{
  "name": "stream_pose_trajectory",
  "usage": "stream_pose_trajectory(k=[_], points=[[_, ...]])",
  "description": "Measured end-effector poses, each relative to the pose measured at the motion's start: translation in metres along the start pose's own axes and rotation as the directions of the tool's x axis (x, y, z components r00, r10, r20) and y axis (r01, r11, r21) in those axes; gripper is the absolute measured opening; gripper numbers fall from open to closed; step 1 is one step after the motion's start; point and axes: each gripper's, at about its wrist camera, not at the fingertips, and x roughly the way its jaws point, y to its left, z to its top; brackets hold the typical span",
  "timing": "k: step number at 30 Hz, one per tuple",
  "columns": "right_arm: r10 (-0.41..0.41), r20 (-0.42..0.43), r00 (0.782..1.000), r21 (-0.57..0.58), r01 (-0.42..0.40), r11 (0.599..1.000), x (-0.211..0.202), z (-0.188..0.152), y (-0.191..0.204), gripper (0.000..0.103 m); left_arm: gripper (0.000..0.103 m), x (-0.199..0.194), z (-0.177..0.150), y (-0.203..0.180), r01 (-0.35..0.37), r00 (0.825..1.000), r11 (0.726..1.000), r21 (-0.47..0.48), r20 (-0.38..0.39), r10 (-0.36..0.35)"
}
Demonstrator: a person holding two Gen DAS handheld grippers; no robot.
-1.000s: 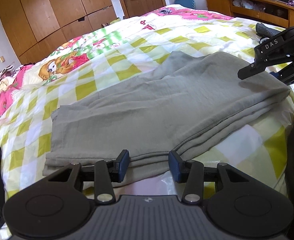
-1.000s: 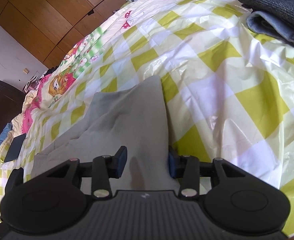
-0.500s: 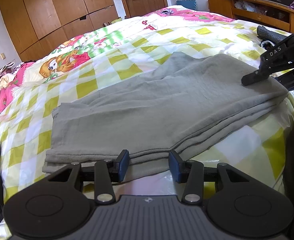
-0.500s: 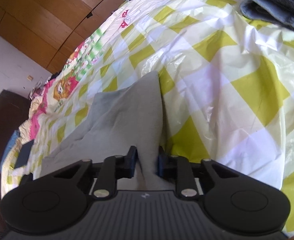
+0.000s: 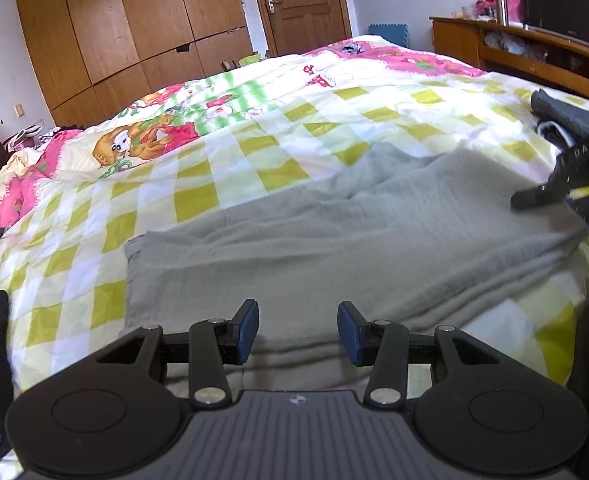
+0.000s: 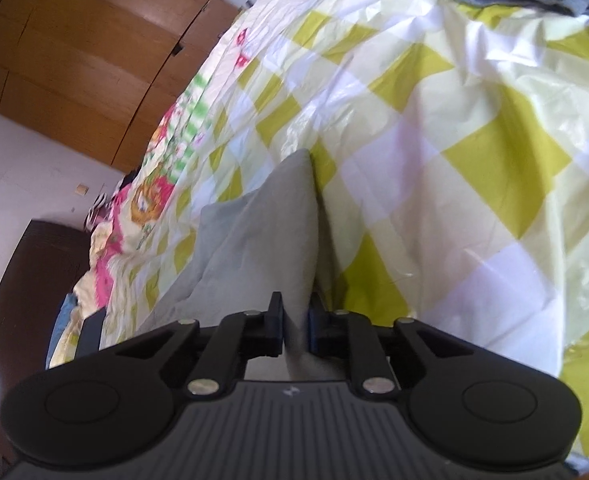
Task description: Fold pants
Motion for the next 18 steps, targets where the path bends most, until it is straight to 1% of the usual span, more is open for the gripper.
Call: stream_pose_trajectory(k=[3, 6, 7, 9, 11, 14, 18], points=[[-0.009, -0.042, 0.999, -0.018, 0.008, 1.000, 0.007, 0.000, 0.005, 0.018, 0.057, 0.009, 0.003, -0.006, 0.030, 1.000, 1.000, -0.004, 0.002, -0.030], [0.008, -0.044, 0.999, -0.016, -0.008, 1.000, 0.007, -0.001, 0.005, 0.020, 0.057, 0.018, 0.005, -0.018, 0.043, 0.999, 0.999, 0.022, -0.008, -0.043], [0.012, -0.039, 0.999, -0.006, -0.013, 1.000, 0.006, -0.002, 0.003, 0.018, 0.057, 0.022, 0.004, -0.022, 0.050, 0.999, 0.998, 0.037, -0.017, -0.049], [0.010, -0.037, 0.999, 0.014, -0.009, 1.000, 0.003, -0.004, -0.001, 0.008, 0.057, 0.027, 0.001, -0.030, 0.049, 0.998, 0.996, 0.077, -0.039, -0.046], [0.018, -0.029, 0.999, 0.027, -0.017, 1.000, -0.001, -0.005, -0.004, 0.007, 0.057, 0.030, -0.001, -0.035, 0.041, 0.998, 0.993, 0.109, -0.049, -0.036], [0.039, -0.012, 0.999, 0.058, -0.038, 0.998, -0.005, -0.006, -0.009, 0.006, 0.057, 0.028, 0.001, -0.040, 0.037, 0.997, 0.991, 0.127, -0.068, -0.029], [0.069, 0.017, 0.997, 0.098, -0.070, 0.993, -0.011, -0.005, -0.014, 0.006, 0.057, 0.019, -0.003, -0.046, 0.024, 0.998, 0.985, 0.169, -0.056, -0.014]])
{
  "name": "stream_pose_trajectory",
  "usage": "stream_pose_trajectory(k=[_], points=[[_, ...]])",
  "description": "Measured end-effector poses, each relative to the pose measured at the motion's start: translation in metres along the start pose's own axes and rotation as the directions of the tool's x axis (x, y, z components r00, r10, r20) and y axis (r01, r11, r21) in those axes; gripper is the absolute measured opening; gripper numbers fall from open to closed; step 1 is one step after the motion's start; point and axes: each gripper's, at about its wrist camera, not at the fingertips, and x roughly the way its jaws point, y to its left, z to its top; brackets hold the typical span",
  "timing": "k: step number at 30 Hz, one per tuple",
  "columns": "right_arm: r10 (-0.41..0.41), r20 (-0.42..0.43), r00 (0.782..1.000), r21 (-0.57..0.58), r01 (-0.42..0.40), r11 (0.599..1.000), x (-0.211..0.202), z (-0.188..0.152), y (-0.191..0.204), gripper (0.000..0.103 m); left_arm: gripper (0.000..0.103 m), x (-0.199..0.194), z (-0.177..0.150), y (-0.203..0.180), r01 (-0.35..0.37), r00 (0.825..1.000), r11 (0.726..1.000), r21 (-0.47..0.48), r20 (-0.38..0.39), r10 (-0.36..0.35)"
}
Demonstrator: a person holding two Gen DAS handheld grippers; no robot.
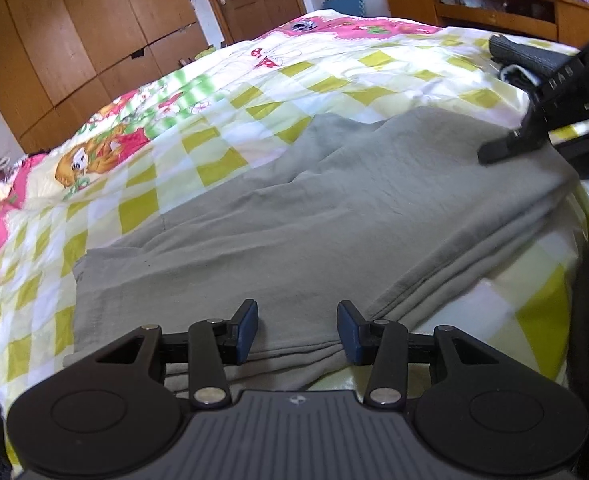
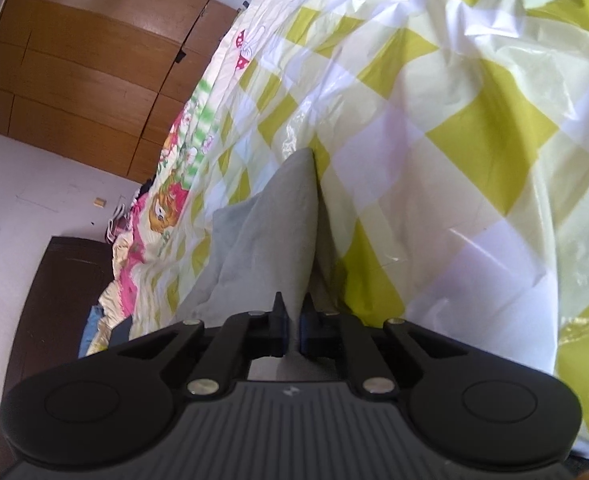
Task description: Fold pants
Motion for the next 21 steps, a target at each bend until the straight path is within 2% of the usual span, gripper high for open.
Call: stream_pose_trajectory(k=[5, 8, 11, 16, 21], points=[[-0.013, 0.009, 1.000, 0.002, 0.013, 1.000, 0.001, 0.000, 0.001, 0.007, 0.057, -0.008, -0.001, 0.002, -0.002, 1.000, 1.000, 0.013, 0.021, 0.002], [-0.005, -0.027, 1.000, 0.009, 0.005, 1.000, 0.008, 0.001, 0.000, 0.012, 0.057, -0.013, 0.000, 0.005, 0.004, 0.998, 1.000, -0.006, 0.055, -0.004], [-0.008, -0.042, 0.999, 0.004, 0.008, 1.000, 0.012, 0.000, 0.000, 0.012, 0.057, -0.011, -0.001, 0.005, 0.028, 0.997, 0.999, -0.031, 0.067, -0.026], [-0.046, -0.052, 0.998, -0.018, 0.045, 0.999, 0.015, -0.002, 0.003, 0.012, 0.057, -0.006, -0.010, -0.001, 0.033, 0.997, 0.999, -0.010, 0.076, -0.032], [-0.072, -0.053, 0.996, -0.025, 0.071, 0.997, 0.018, -0.003, 0.004, 0.012, 0.057, -0.005, -0.013, 0.008, 0.074, 0.994, 0.995, -0.069, 0.091, -0.068]])
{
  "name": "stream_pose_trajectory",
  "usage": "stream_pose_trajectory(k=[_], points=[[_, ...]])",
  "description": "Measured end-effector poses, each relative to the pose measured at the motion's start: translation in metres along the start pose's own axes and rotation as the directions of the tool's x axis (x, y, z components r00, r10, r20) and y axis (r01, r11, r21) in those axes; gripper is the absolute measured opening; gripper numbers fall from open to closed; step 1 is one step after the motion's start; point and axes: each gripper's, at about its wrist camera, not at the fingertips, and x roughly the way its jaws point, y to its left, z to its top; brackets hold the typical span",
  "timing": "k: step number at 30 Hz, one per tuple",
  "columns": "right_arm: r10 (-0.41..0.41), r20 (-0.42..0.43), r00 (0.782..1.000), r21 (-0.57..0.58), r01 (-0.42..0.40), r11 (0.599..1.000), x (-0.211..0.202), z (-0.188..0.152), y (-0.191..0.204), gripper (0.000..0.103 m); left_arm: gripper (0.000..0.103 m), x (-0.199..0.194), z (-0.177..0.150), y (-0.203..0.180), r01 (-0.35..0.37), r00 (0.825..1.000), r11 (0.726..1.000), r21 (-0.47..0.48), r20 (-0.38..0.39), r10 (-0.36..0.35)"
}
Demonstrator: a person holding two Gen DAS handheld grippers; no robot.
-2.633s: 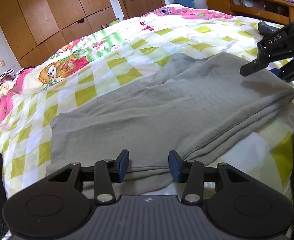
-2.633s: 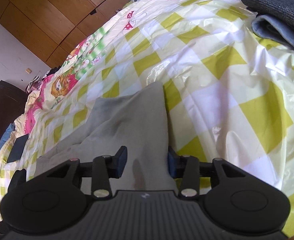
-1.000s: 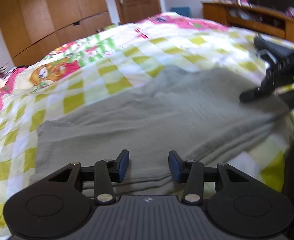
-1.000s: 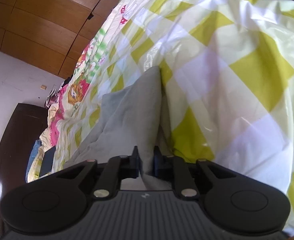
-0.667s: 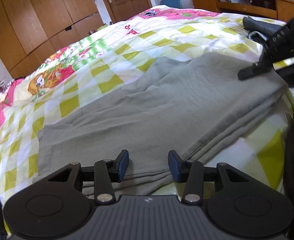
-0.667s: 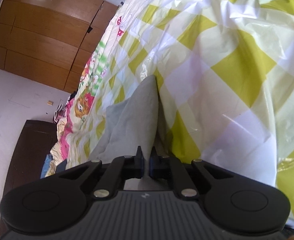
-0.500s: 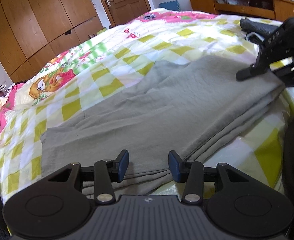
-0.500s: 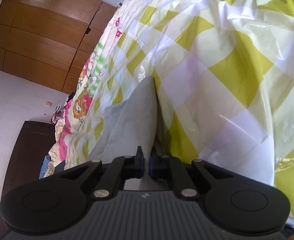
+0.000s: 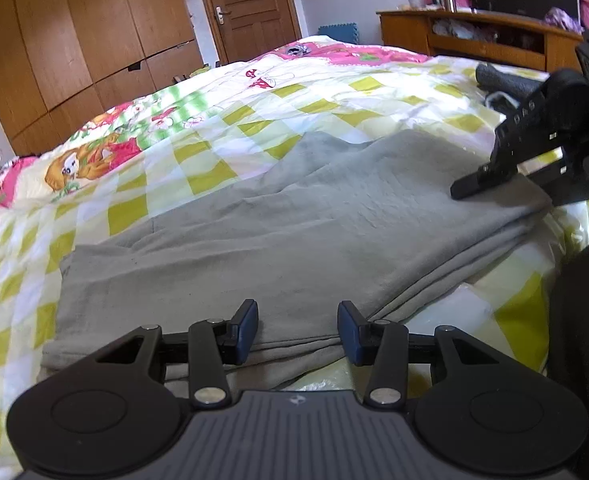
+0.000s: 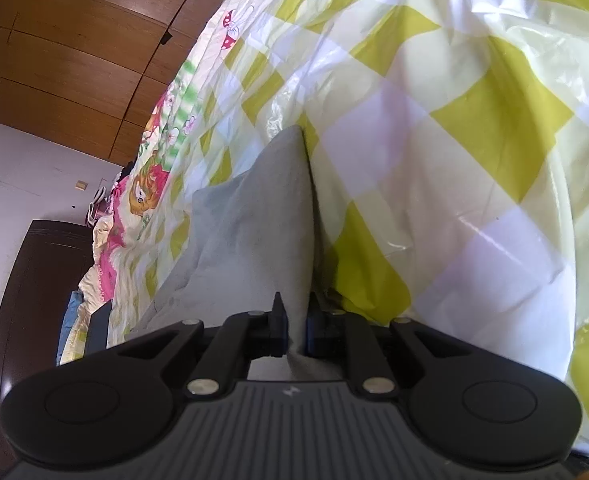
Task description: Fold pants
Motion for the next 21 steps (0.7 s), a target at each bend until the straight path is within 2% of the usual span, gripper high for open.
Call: stream_pose_trajectory(k=[6, 9, 12, 14, 21], points=[[0.005, 0.003, 1.000, 0.018, -0.006, 1.000, 0.000, 0.001, -0.003, 0.012, 0.057, -0.010, 0.005, 0.010, -0.007, 0.998, 0.998, -0.060, 0.064, 0.011], [-0.022, 0.019, 1.000, -0.011, 0.022, 1.000, -0.002, 0.000, 0.003, 0.012, 0.057, -0.011, 0.006, 0.017, -0.021, 0.995, 0.996, -0.084, 0.093, 0.029], [-0.071, 0.046, 0.996, -0.078, 0.074, 0.994, -0.006, -0.004, 0.018, 0.009, 0.057, 0.000, 0.002, 0.019, -0.028, 0.998, 0.997, -0.074, 0.052, 0.032], [-0.073, 0.054, 0.996, -0.090, 0.078, 0.993, -0.008, -0.006, 0.027, 0.009, 0.057, 0.008, -0.005, 0.021, -0.016, 1.000, 0.997, -0.072, 0.016, 0.017], [-0.057, 0.079, 0.995, -0.166, 0.069, 0.984, -0.011, -0.002, 0.076, 0.008, 0.057, 0.005, -0.009, 0.027, 0.024, 0.999, 0.995, -0.098, 0.031, -0.021]])
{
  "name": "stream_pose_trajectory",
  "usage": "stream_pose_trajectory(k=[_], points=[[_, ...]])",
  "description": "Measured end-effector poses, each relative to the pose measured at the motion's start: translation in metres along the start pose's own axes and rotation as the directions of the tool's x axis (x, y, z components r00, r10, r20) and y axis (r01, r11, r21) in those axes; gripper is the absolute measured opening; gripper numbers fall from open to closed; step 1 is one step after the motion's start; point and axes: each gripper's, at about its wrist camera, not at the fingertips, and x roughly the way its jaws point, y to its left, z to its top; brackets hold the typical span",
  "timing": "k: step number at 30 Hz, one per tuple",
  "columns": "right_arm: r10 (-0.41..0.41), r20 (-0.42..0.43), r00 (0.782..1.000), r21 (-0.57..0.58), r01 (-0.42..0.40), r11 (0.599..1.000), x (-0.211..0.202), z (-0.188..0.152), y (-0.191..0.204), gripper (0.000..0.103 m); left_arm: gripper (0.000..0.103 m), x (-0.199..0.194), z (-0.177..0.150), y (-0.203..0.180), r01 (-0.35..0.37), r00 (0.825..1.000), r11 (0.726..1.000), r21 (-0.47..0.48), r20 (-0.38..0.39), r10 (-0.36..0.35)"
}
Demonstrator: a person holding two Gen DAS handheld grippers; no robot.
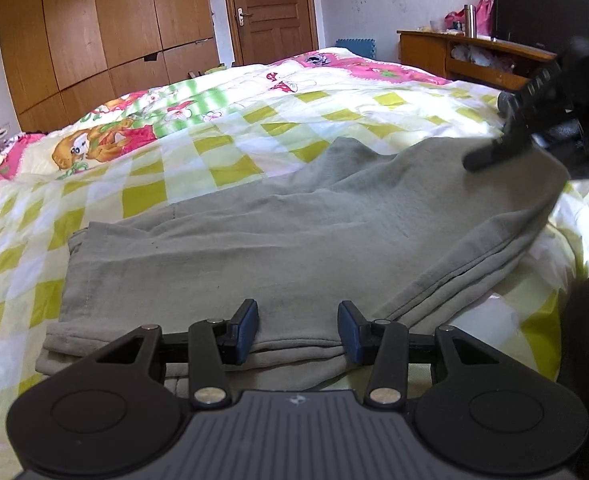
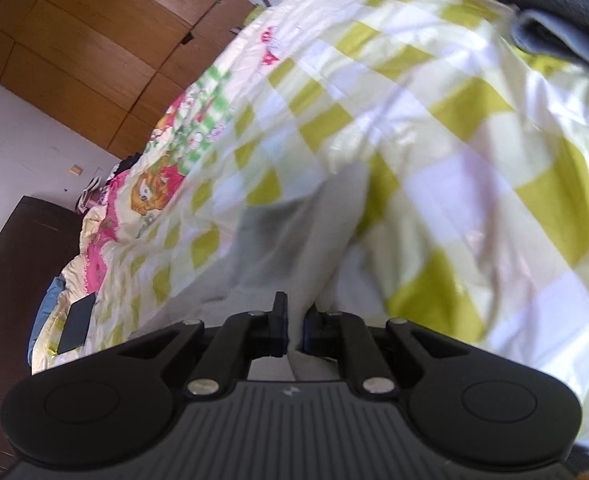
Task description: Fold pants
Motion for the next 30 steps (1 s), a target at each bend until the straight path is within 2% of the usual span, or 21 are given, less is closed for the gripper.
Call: stream_pose_trajectory(k=[7, 12, 16, 23, 26, 27, 29, 30], points=[[0.065, -0.034, 0.997, -0.155, -0.070, 0.986, 0.021, 0.003, 0.086, 0.008, 0.057, -0.010, 0.004, 0.018, 0.028, 0.999, 0.997, -0.068, 0.019, -0.026], [0.068, -0.130, 0.989, -0.306, -0.106, 0.946, 0.069, -0.019, 0.158, 0.008, 0.057, -0.024, 0.003, 0.040, 0.038, 0.998, 0.992, -0.123, 0.045, -0.032], [0.049, -0.219, 0.975, -0.366, -0.128, 0.922, 0.115, -0.047, 0.196, 0.008, 0.057, -0.029, -0.003, 0.064, 0.028, 0.999, 0.984, -0.176, 0.046, -0.020], [-0.006, -0.304, 0.953, -0.428, -0.131, 0.894, 0.162, -0.085, 0.224, 0.009, 0.057, -0.031, -0.014, 0.105, 0.029, 0.999, 0.946, -0.324, 0.040, -0.017], [-0.028, -0.315, 0.949, -0.450, -0.123, 0.885, 0.165, -0.091, 0.227, 0.009, 0.057, -0.036, -0.018, 0.114, 0.044, 0.998, 0.936, -0.351, 0.054, -0.026], [-0.034, -0.324, 0.945, -0.451, -0.122, 0.884, 0.165, -0.090, 0.227, 0.013, 0.057, -0.039, -0.020, 0.116, 0.049, 0.998, 0.936, -0.350, 0.063, -0.029], [-0.029, -0.383, 0.923, -0.428, -0.150, 0.891, 0.167, -0.086, 0.225, 0.014, 0.057, -0.047, -0.024, 0.119, 0.051, 0.997, 0.938, -0.343, 0.079, -0.026], [-0.020, -0.392, 0.920, -0.420, -0.159, 0.894, 0.165, -0.083, 0.224, 0.017, 0.057, -0.051, -0.025, 0.121, 0.057, 0.996, 0.936, -0.347, 0.084, -0.030]])
